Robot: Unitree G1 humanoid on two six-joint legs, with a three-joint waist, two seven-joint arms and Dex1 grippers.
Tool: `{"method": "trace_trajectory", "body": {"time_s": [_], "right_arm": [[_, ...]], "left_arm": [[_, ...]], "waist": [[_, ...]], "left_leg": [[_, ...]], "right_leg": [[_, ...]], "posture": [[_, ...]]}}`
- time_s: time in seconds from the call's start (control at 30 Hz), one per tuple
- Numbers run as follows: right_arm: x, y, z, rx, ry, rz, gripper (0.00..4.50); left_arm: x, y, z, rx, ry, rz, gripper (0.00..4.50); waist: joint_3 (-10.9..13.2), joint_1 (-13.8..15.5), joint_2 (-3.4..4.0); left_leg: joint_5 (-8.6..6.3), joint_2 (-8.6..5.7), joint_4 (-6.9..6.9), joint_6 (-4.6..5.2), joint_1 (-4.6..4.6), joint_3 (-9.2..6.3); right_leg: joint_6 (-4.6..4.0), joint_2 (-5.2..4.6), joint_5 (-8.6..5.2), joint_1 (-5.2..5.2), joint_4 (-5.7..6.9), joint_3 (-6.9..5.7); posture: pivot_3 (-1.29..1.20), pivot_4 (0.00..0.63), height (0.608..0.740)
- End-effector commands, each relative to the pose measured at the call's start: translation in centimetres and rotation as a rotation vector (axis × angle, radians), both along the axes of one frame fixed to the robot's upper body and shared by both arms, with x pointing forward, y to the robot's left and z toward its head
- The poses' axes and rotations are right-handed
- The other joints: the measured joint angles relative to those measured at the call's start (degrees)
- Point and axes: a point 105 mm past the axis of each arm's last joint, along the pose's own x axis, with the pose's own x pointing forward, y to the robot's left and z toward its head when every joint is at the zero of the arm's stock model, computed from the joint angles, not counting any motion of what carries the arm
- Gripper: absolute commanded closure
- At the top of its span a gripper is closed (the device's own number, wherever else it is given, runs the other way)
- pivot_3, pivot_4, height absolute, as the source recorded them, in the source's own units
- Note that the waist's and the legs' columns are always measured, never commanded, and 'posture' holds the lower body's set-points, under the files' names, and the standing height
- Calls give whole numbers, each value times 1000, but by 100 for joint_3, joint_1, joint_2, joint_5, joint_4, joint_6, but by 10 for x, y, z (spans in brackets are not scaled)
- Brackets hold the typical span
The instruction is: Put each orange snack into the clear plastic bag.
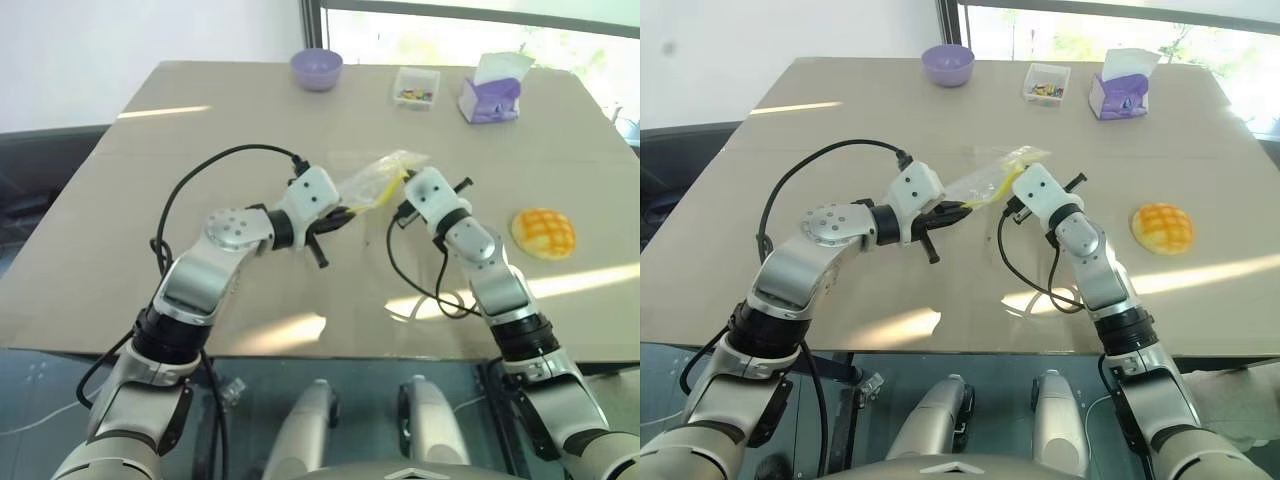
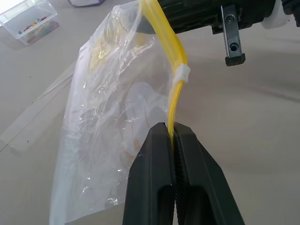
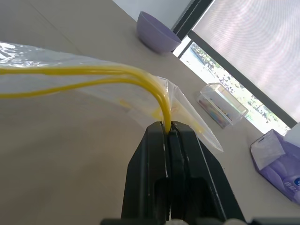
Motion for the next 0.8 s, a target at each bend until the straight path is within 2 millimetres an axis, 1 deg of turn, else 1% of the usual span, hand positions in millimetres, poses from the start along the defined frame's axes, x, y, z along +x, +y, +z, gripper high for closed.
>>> {"method": "trace_trajectory", "body": {"time_s": [0.03,0.1,0.2,0.23,0.27,0.3,0.33,0.37,0.4,0.43,0.47,0.57,0.6,0.7,0.8], "right_arm": [[-7,7,17,40,-44,55,4500],[-7,8,17,48,-37,72,4500],[-8,8,19,54,-36,82,4500],[-7,8,20,53,-38,82,4500],[-7,7,20,53,-39,81,4500],[-7,7,20,52,-40,81,4500],[-7,7,20,52,-41,80,4500],[-7,7,20,52,-42,79,4500],[-7,7,20,51,-44,77,4500],[-7,7,21,51,-46,74,4500],[-7,6,21,50,-48,71,4500],[-6,5,22,50,-56,57,4500],[-6,5,21,46,-55,56,4500],[-7,5,17,22,-44,62,4500],[-7,3,15,-8,-43,63,4500]], "left_arm": [[1,1,14,-20,-59,-3,4456],[0,1,14,-21,-59,-3,4456],[0,0,14,-23,-59,-3,4456],[0,0,14,-23,-59,-3,4456],[0,0,14,-23,-59,-3,4456],[0,1,14,-23,-59,-2,4456],[0,1,14,-23,-59,-2,4456],[0,1,14,-23,-59,-2,4456],[0,1,14,-23,-59,-1,4456],[0,1,14,-23,-59,-1,4456],[0,1,14,-23,-59,0,4456],[0,2,14,-22,-59,0,4456],[0,2,14,-21,-60,0,4456],[0,5,14,-12,-70,2,4456],[0,12,14,4,-94,2,4456]], "waist": [[0,2,0],[0,4,0],[4,14,2],[6,18,3],[7,29,4],[7,45,4],[7,52,5],[8,53,6],[7,51,7],[5,48,6],[5,47,7],[5,38,6],[5,36,6],[5,12,6],[5,8,6]], "left_leg": [[3,-1,0,-5,0,2],[1,-1,-2,-2,0,3],[-1,-1,-18,3,23,-2],[-2,-1,-47,6,69,0],[5,-1,-111,17,133,-2],[16,-1,-188,32,209,-9],[25,-3,-258,43,266,-20],[34,-3,-338,52,351,-39],[37,-1,-383,50,406,-48],[38,6,-457,48,484,-54],[40,9,-495,44,515,-53],[59,17,-599,10,568,-46],[62,19,-605,5,577,-41],[61,22,-660,2,577,-42],[61,19,-682,3,577,-41]], "right_leg": [[1,0,1,0,-3,1],[3,0,1,1,-5,1],[3,0,3,23,-19,-1],[3,0,3,67,-42,-2],[5,3,18,125,-100,-6],[6,14,39,192,-179,-9],[4,29,64,239,-247,-2],[8,51,89,315,-339,1],[9,68,103,373,-400,0],[9,98,118,448,-488,7],[10,103,125,473,-528,9],[6,109,133,516,-623,19],[7,108,134,521,-628,25],[21,109,144,521,-708,42],[36,107,153,521,-749,58]], "posture": [[0,150,678],[0,150,685],[0,150,700],[0,150,705],[0,150,710],[0,150,715],[0,150,720],[0,150,725],[0,150,730],[0,150,735],[0,150,740],[0,150,740],[0,150,740],[0,150,740],[0,150,740]]}}
